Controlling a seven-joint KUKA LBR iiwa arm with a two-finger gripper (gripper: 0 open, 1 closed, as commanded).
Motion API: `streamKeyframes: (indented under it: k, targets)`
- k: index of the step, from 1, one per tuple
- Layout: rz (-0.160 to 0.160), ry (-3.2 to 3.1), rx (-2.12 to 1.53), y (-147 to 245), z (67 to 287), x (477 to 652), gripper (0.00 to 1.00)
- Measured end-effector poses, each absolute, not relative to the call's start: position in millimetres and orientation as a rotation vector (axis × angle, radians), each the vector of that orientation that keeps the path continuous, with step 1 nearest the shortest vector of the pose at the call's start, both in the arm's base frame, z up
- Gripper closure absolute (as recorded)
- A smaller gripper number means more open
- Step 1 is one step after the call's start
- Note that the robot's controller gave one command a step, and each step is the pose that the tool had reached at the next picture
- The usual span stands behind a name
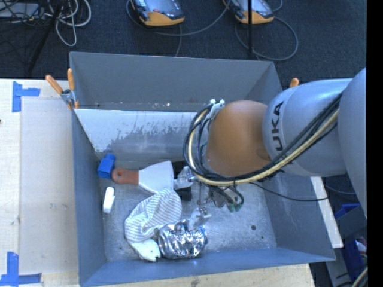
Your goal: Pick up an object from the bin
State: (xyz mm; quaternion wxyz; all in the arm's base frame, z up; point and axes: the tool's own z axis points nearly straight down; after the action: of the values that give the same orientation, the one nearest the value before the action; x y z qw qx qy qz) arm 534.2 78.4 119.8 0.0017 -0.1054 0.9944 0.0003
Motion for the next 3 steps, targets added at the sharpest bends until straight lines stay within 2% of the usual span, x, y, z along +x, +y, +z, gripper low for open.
streamKeyframes:
  k: [1,2,3]
  targets:
    - [-0.003,3.075,-0.6,94.8,96.2,520.2,1.0]
    - [0.002,3.064,-0.596,96.5,95.8,521.9,0.0]
    - [0.001,3.066,-0.595,96.2,95.6,521.6,0.0]
